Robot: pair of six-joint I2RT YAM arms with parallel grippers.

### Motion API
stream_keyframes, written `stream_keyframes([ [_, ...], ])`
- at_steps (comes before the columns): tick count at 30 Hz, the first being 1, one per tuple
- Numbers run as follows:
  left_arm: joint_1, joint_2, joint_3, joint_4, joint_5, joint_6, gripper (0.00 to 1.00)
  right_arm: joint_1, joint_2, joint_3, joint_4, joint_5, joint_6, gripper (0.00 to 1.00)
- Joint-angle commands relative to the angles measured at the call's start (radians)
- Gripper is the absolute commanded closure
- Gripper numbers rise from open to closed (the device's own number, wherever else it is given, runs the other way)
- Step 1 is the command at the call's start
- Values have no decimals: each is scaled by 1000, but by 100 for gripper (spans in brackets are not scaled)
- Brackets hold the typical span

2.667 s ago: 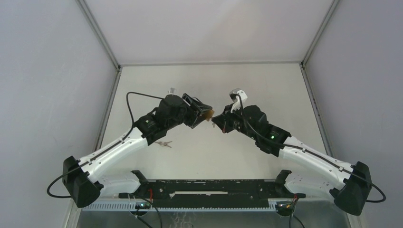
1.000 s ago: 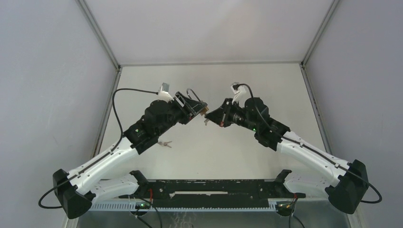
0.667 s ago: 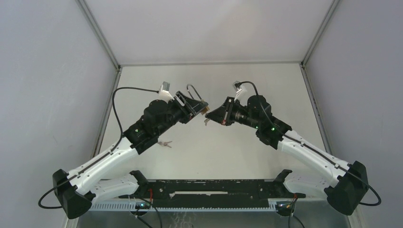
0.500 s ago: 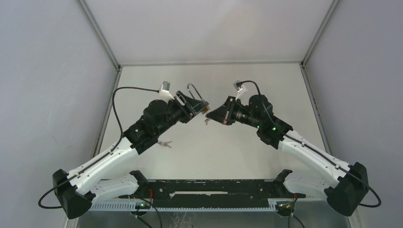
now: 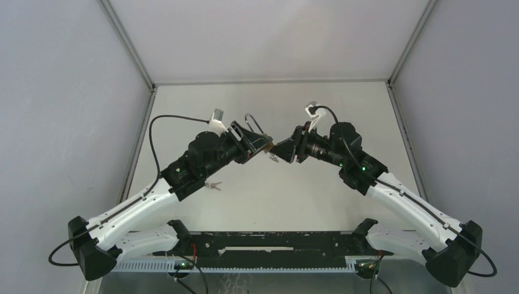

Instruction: Unlock with the key

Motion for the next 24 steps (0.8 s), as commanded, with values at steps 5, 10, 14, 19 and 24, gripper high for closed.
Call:
stream_keyframes([
  [5,-23,20,97,-6,-4,-112,100,10,-97,68,-22,101,-259,34],
  [10,-23,50,123,-13,-8,-171,100,60,-95,52,41,173,-274,32],
  [14,-23,65,142,-12,-18,-203,100,107,-81,51,79,263,-288,32],
  [19,-23,74,161,-14,-31,-242,100,137,-89,16,93,313,-287,32],
  [24,-23,76,169,-6,-54,-273,100,149,-124,-22,99,352,-287,32],
])
